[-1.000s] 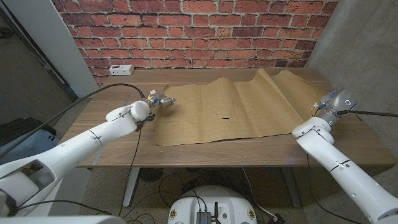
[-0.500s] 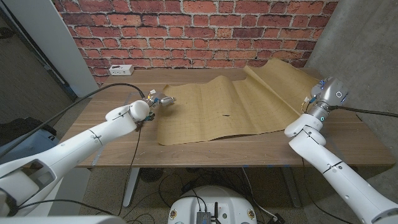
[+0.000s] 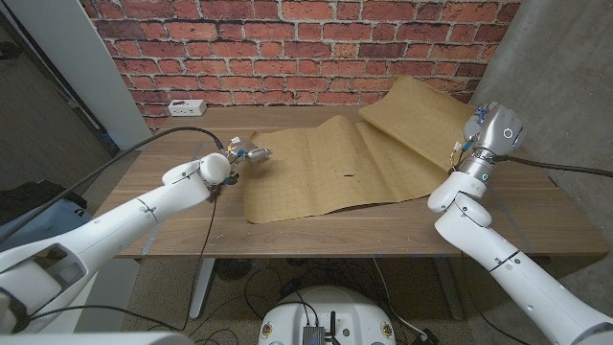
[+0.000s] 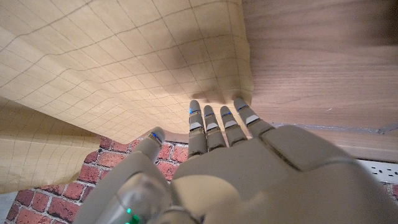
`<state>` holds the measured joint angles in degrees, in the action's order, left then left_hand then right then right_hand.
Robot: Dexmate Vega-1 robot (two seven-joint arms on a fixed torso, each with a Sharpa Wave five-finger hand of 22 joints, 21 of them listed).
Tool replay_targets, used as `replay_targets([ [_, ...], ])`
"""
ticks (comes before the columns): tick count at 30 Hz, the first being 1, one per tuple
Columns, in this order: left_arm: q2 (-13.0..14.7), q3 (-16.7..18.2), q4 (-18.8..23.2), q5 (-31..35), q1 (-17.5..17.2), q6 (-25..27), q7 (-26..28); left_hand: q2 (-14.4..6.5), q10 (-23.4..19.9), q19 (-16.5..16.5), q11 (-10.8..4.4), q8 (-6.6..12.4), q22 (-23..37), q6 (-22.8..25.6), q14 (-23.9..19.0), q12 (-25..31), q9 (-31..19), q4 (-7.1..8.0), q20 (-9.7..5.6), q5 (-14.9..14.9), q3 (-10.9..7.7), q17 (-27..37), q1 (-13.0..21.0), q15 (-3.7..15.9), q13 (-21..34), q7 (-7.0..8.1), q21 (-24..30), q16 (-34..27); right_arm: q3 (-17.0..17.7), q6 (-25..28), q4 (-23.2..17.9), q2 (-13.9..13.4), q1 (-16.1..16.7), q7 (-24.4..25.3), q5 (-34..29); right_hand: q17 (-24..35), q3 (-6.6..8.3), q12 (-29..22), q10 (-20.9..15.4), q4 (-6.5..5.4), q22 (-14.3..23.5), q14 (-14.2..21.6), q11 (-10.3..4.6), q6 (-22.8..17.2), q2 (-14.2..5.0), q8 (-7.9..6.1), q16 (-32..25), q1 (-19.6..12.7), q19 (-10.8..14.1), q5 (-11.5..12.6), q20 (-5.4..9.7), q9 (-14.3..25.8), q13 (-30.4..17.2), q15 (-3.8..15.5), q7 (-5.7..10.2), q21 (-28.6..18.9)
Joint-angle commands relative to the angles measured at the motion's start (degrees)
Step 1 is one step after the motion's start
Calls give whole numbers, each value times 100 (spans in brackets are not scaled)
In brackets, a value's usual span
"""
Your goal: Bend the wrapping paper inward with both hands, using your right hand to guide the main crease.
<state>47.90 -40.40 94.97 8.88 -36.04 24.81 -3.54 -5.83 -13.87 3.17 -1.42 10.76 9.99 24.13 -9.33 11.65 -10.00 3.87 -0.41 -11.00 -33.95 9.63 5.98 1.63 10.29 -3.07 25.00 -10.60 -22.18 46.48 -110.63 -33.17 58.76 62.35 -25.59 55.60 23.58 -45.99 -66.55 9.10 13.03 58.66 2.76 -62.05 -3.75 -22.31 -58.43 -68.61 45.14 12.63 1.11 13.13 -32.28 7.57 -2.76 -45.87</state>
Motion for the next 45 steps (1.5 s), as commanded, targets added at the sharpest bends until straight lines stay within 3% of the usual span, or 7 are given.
replay_targets([
  [1, -41, -6, -151, -4, 73, -154, -68, -11, -19, 54, -28, -15, 15, -3, -21, -6, -29, 43, 23, -28, -7, 10, -33, 5, 26, -4, -21, 15, -467, 282, -477, -118, -75, -325, -721, 63, 69, -51, -64, 5, -8, 235, -20, -404, 55, -236, 9, 6, -8, 50, -16, 911, -51, 281, -266, -46],
  [8, -79, -23, -251, 10, 124, -273, -88, -20, -43, 73, -19, -15, 16, -8, -57, -2, -29, 48, 51, -31, -11, 10, -36, -2, 26, -15, -33, 5, -891, 614, -678, -223, -238, -711, -1289, 128, 100, -47, -74, -4, -17, 244, -34, -399, 67, -236, 18, 35, -29, 73, -13, 938, -45, 284, -257, -81],
  [10, -91, -28, -284, 6, 136, -301, -103, -30, -49, 79, -24, -12, 16, -1, -62, -1, -30, 53, 62, -33, -15, 10, -38, -9, 27, -20, -37, 5, -1062, 770, -702, -227, -321, -835, -1513, 187, 137, -40, -75, -1, -24, 270, -39, -402, 70, -239, 27, 41, -46, 96, -11, 962, -38, 420, -258, -115],
  [13, -95, -30, -302, 9, 144, -310, -116, -39, -54, 86, -10, -11, 16, -1, -61, -1, -30, 58, 65, -35, -19, 11, -39, -7, 27, -23, -41, 7, -1219, 912, -731, -239, -385, -1016, -1739, 221, 157, -42, -76, -1, -28, 279, -44, -405, 75, -241, 37, 50, -71, 107, -1, 976, -44, 452, -262, -130],
  [21, -103, -28, -315, 16, 154, -333, -130, -54, -65, 91, -27, -12, 17, -6, -72, -1, -30, 68, 73, -38, -25, 11, -43, -1, 27, -16, -54, 6, -1577, 958, -707, -280, -521, -1353, -2295, 303, 199, -33, -89, -7, -38, 274, -56, -405, 93, -240, 68, 85, -103, 130, 2, 1008, -32, 449, -246, -176],
  [36, -106, -44, -295, 49, 172, -323, -179, -62, -66, 102, -28, -9, 18, -4, -78, -8, -31, 82, 77, -39, -29, 11, -53, 4, 28, -19, -78, 10, -1903, 370, -849, -372, -448, -1851, -3070, 430, 265, -23, -84, -14, -54, 272, -58, -429, 124, -225, 119, 145, -167, 158, 21, 1017, -34, 454, -219, -244],
  [45, -128, -53, -345, 51, 181, -348, -185, -71, -75, 108, -23, -13, 19, -17, -82, -8, -32, 94, 84, -41, -33, 11, -60, -2, 28, -37, -95, 12, -1863, -11, -912, -229, -322, -1769, -3470, 515, 319, -21, -94, -12, -65, 295, -55, -444, 139, -218, 148, 175, -201, 175, 22, 1030, -39, 463, -218, -296],
])
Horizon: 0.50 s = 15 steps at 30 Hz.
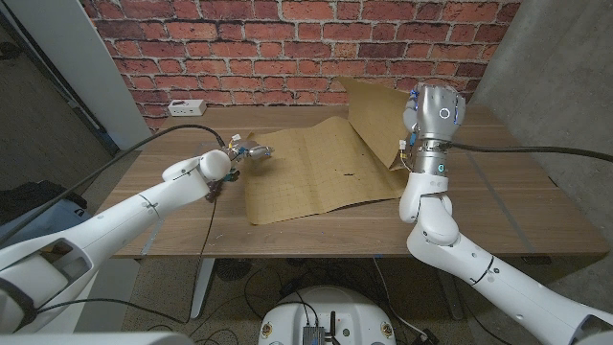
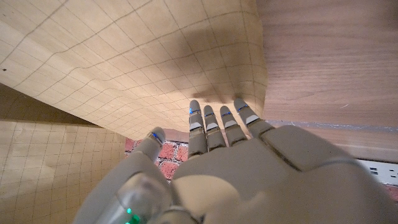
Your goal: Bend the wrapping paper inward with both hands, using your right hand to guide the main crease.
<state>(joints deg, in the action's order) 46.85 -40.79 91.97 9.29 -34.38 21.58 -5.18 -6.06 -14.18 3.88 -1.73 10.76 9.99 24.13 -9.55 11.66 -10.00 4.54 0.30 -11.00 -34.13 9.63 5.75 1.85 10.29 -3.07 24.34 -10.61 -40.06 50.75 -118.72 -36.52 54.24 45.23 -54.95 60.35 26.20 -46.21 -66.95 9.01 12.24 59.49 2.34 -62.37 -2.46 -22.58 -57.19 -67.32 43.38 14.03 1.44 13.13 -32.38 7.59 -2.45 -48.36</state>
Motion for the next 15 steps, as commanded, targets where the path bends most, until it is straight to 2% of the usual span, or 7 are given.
replay_targets([
  [1, -26, -11, -53, 8, 11, -30, -13, -52, -45, 38, 2, -18, 19, -30, -62, -10, -32, 31, 14, -42, -16, 11, -39, -18, 28, -46, -32, 12, -72, -473, -111, 125, 141, -44, -584, 54, 67, 4, -59, -1, 12, 214, -7, -409, 11, -190, 29, 47, -26, 39, -7, 1036, -23, 465, -252, -57],
  [4, -35, -12, -84, 0, 8, -62, -8, -75, -52, 40, 12, -27, 21, -59, -66, -9, -32, 45, 21, -46, -25, 12, -43, -34, 29, -88, -43, 12, -54, -642, -160, 152, 182, -22, -680, 90, 92, 2, -57, 4, 8, 221, -18, -425, 21, -192, 43, 55, -30, 46, -7, 1043, -32, 469, -251, -83],
  [15, -49, -7, -161, -17, -8, -195, 20, -100, -42, 51, 20, -41, 22, -123, -69, -18, -32, 68, 20, -48, -38, 12, -51, -53, 31, -74, -66, 16, -52, -1061, -316, 319, 209, -78, -1211, 192, 164, 3, -74, 5, -5, 252, -17, -410, 35, -189, 80, 85, -50, 62, -10, 1089, -39, 467, -247, -156],
])
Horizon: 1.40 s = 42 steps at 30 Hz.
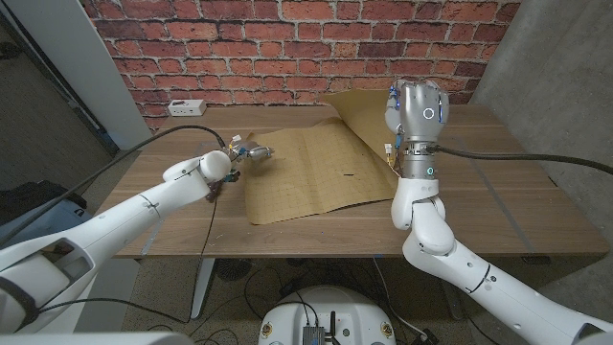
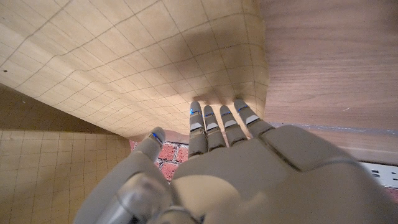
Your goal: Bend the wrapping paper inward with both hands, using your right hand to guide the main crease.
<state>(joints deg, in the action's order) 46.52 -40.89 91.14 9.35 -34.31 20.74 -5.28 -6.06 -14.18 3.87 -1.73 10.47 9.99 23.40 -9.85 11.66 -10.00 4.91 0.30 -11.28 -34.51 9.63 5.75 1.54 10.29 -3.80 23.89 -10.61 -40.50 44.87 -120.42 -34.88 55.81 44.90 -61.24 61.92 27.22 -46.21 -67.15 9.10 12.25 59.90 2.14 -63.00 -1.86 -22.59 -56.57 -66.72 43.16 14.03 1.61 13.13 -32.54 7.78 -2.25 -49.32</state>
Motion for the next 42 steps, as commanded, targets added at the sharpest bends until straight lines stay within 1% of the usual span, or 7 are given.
replay_targets([
  [1, -14, 7, -79, -25, -23, -122, 39, -101, -42, 51, 12, -12, 22, -53, -40, -19, -32, 32, 19, -20, -1, 12, -52, -21, 31, -1, -24, 16, -10, -527, -164, 152, 49, -72, -622, 44, 68, 3, -58, -3, -7, 213, -4, -347, -25, -189, 21, 28, -26, 63, -24, 1093, -22, 449, -272, -66],
  [8, 17, 53, -74, -66, -95, -188, 82, -102, -39, 57, 15, -9, 22, -63, -42, -22, -31, 40, 17, -20, -4, 11, -55, -17, 31, 7, -38, 18, -44, -846, -221, 218, 42, -177, -915, 116, 117, 12, -53, -8, -15, 234, -5, -343, -17, -182, 49, 59, -42, 71, -20, 1115, -25, 449, -265, -119],
  [14, 40, 79, -81, -93, -134, -254, 95, -100, -47, 63, 5, -4, 22, -64, -47, -21, -31, 44, 19, -19, -6, 11, -57, -22, 32, 7, -48, 18, -77, -1057, -197, 276, 44, -423, -1079, 167, 148, 18, -53, -13, -21, 238, -17, -366, -11, -162, 73, 88, -54, 73, -11, 1089, -25, 447, -257, -155],
  [24, 58, 99, -73, -89, -160, -329, 102, -94, -49, 69, 8, 1, 22, -65, -50, -23, -30, 49, 14, -19, -9, 10, -59, -20, 32, 6, -65, 19, -138, -1335, -93, 434, 35, -748, -1074, 215, 222, 54, -79, -9, -33, 270, -12, -403, 6, -98, 157, 138, -86, 61, -5, 1006, 25, 446, -256, -239],
  [35, 68, 144, -38, -97, -227, -385, 167, -78, -47, 86, -1, -2, 22, -89, -52, -26, -29, 46, 12, -17, -11, 7, -56, -15, 32, 38, -83, 23, -197, -1605, -46, 510, -26, -1070, -995, 250, 281, 106, -108, -13, -44, 285, -26, -452, 28, -48, 242, 200, -123, 42, -4, 938, 106, 446, -229, -313],
  [38, 67, 154, -43, -108, -237, -420, 176, -73, -54, 94, -7, -2, 22, -97, -56, -24, -29, 41, 12, -16, -14, 6, -52, -3, 32, 75, -90, 23, -233, -1627, -20, 548, -54, -1179, -1021, 212, 306, 121, -118, -12, -47, 290, -24, -451, 34, -7, 307, 220, -148, 30, 0, 894, 127, 429, -224, -338],
  [42, 58, 161, -50, -112, -250, -449, 190, -68, -48, 104, -11, -1, 22, -100, -59, -28, -29, 37, 18, -16, -16, 5, -48, -7, 32, 79, -95, 23, -255, -1691, -19, 594, -55, -1268, -946, 177, 336, 162, -125, 2, -52, 306, -36, -472, 59, 36, 374, 237, -180, 5, 5, 838, 187, 429, -208, -372],
])
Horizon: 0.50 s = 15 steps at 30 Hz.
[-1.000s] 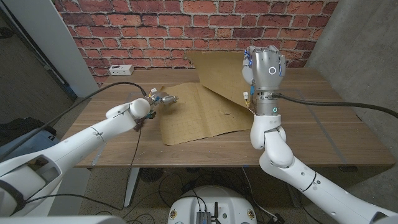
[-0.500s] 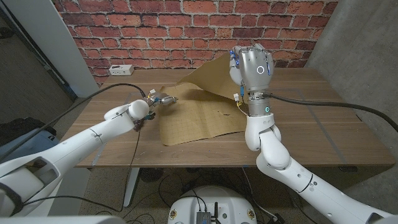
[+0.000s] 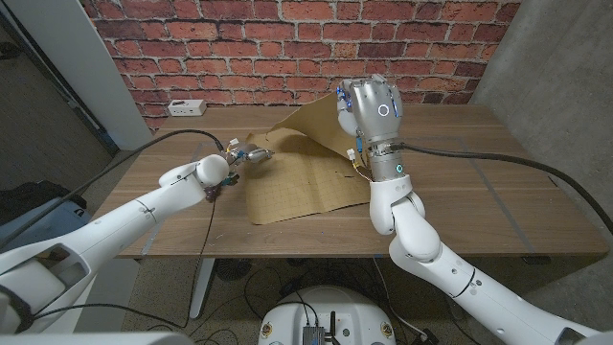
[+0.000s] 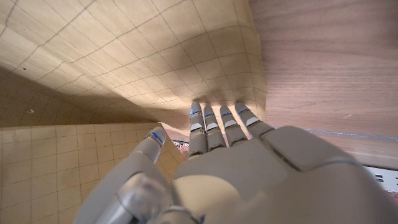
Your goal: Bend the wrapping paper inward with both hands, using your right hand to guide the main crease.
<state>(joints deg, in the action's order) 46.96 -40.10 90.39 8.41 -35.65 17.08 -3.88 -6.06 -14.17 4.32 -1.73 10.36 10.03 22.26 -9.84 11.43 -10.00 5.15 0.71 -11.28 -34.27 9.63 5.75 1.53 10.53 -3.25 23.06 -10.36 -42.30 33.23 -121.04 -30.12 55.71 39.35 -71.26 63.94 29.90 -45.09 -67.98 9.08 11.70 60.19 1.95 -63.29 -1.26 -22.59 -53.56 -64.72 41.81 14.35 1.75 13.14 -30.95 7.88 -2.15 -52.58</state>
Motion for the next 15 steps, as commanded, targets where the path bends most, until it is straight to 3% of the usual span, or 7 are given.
replay_targets([
  [1, 13, 83, 25, -17, -119, -88, 56, -67, -44, 61, -13, 11, 18, 14, -58, -7, -29, 13, -22, -16, -40, 5, -48, -2, 8, 22, -12, 0, -83, -544, 44, 131, -45, -728, 74, -31, 72, 53, -43, 5, 2, 275, -18, -444, 1, 44, 86, 40, -55, -32, -7, 830, 29, 413, -220, -49],
  [7, 10, 94, 24, -20, -141, -128, 75, -64, -55, 68, -20, 13, 18, 11, -62, -4, -29, 8, -21, -16, -44, 4, -43, -5, 8, 22, -21, 0, -79, -485, -51, 317, 30, -1044, 370, -79, 55, 87, -15, 9, 0, 279, -36, -453, -10, 102, 129, 41, -89, -87, 1, 765, 51, 422, -217, -92],
  [15, 18, 111, 41, -19, -179, -162, 103, -61, -50, 78, -25, 13, 18, 3, -60, -7, -29, 3, -22, -16, -49, 4, -37, 12, 8, 31, -31, 3, -12, -438, -149, 559, 169, -1255, 1062, -308, -90, 211, 36, 13, 1, 238, -47, -395, -30, 242, 228, 41, -182, -220, -27, 655, 182, 435, -184, -174],
])
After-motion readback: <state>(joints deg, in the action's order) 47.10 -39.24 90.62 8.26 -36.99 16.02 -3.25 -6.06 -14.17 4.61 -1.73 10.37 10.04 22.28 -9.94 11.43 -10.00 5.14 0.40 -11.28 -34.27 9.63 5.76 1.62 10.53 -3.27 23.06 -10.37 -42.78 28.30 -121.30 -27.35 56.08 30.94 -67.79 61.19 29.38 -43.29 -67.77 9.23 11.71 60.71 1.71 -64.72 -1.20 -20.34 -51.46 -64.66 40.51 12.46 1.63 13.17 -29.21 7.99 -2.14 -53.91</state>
